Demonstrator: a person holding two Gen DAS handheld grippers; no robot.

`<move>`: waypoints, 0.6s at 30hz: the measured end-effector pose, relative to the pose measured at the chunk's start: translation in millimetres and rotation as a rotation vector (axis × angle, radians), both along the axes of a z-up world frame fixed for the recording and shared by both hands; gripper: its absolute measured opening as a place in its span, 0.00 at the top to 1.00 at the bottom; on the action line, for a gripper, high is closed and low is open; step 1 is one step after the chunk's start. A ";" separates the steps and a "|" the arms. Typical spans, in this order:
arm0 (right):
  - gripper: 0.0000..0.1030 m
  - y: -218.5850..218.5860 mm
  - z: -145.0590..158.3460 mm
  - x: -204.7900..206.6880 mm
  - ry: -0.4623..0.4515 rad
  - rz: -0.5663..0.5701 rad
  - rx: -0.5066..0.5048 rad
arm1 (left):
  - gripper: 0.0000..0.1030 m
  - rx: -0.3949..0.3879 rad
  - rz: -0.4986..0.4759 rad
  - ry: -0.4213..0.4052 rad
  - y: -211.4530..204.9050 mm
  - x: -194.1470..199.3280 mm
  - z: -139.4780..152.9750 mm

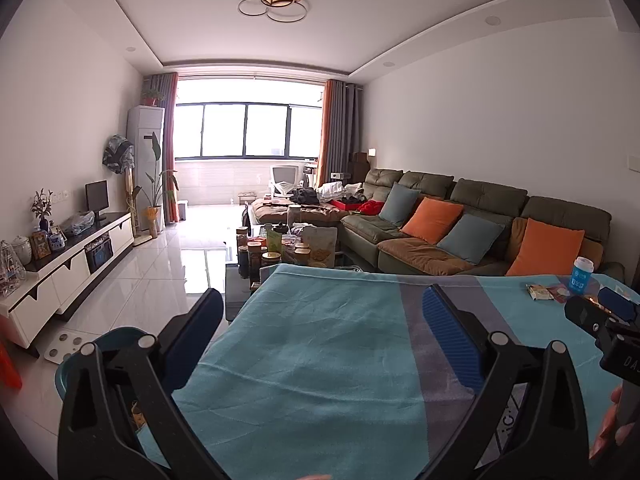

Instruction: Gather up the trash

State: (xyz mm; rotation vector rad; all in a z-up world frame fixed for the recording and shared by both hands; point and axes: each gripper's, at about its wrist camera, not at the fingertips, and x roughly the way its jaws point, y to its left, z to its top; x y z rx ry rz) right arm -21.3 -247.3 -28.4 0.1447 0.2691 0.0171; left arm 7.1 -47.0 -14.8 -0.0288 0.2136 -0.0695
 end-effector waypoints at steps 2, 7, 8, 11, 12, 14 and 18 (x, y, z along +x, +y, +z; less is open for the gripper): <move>0.06 0.6 1.0 0.4 -0.001 -0.002 0.000 | 0.05 0.001 0.004 -0.003 0.1 -0.5 0.3; 0.06 0.3 0.6 0.5 -0.001 -0.003 -0.001 | 0.05 0.006 0.007 -0.007 -1.0 -0.9 -0.3; 0.06 0.1 0.7 0.7 -0.001 -0.002 -0.001 | 0.05 0.006 0.008 -0.006 -1.5 -0.3 -0.8; 0.06 0.1 0.7 0.6 -0.002 -0.002 -0.001 | 0.05 0.007 0.011 -0.007 -2.2 0.2 -0.4; 0.06 0.4 0.9 0.4 -0.001 -0.001 -0.001 | 0.05 0.007 0.009 -0.008 -2.2 -0.3 -0.3; 0.06 0.0 0.8 -0.2 -0.002 -0.005 -0.003 | 0.05 0.011 0.013 -0.013 -2.8 -0.6 -0.5; 0.06 -3.0 0.8 -1.1 -0.004 -0.008 -0.003 | 0.05 0.012 0.012 -0.015 -2.5 0.2 0.1</move>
